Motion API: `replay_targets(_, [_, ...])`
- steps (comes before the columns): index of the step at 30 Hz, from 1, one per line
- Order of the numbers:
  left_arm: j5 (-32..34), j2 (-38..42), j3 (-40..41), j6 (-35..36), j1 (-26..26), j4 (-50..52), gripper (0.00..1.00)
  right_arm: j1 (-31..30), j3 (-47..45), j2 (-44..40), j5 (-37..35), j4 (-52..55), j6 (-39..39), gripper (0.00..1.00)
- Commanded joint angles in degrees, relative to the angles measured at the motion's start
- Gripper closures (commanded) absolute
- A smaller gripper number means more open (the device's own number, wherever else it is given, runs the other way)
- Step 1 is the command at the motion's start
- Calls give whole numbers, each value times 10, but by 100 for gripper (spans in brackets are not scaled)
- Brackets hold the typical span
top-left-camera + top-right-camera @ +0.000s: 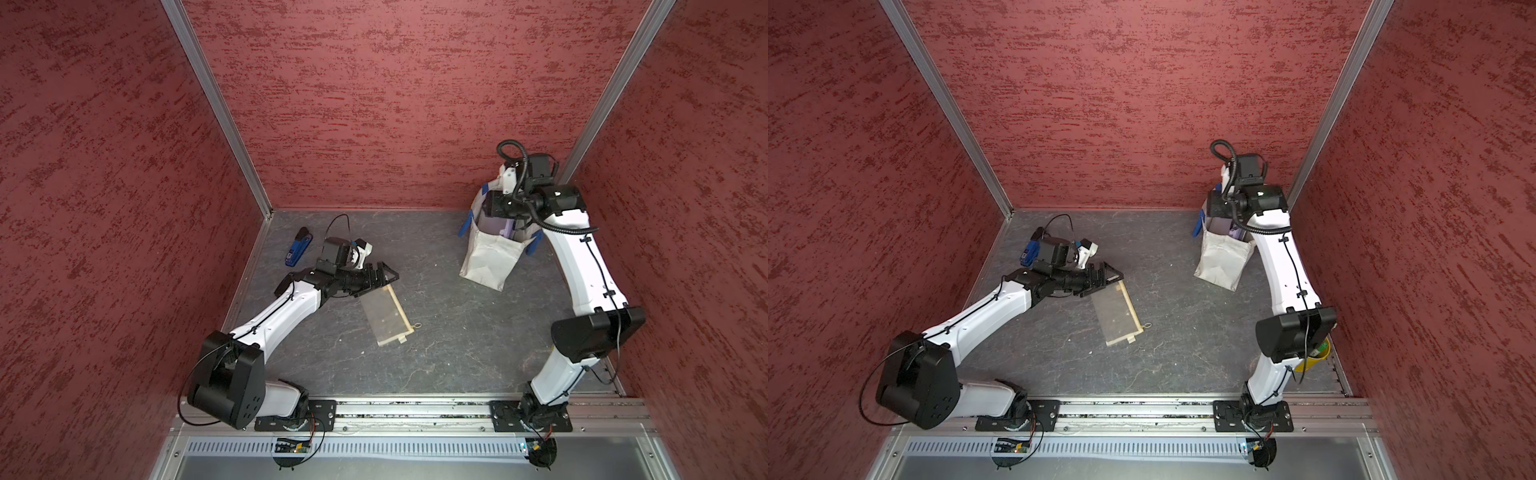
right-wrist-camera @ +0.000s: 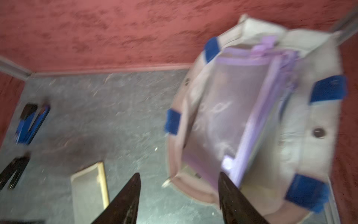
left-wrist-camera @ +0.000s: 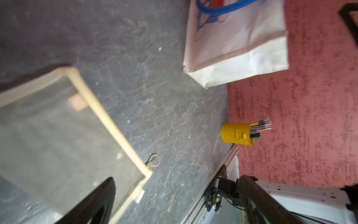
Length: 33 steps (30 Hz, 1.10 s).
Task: Put the pencil pouch into the canvas bag
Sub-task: Place the pencil pouch in the canvas bag, then pick up the pencil pouch from the center of the board.
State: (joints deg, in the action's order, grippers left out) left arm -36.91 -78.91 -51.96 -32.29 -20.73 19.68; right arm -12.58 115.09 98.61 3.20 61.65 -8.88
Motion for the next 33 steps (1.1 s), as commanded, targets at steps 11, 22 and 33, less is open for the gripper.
replay_targets(11, [21, -7, 109, -25, 12, -40, 1, -170, -342, -12, 150, -279, -170, 30])
replay_targets(22, [35, -21, 192, -84, 35, -134, 11, -206, -407, 89, 232, -424, -212, 31])
replay_targets(33, [40, -79, 237, -134, 39, -254, 23, -216, -438, 154, 276, -497, -237, 34])
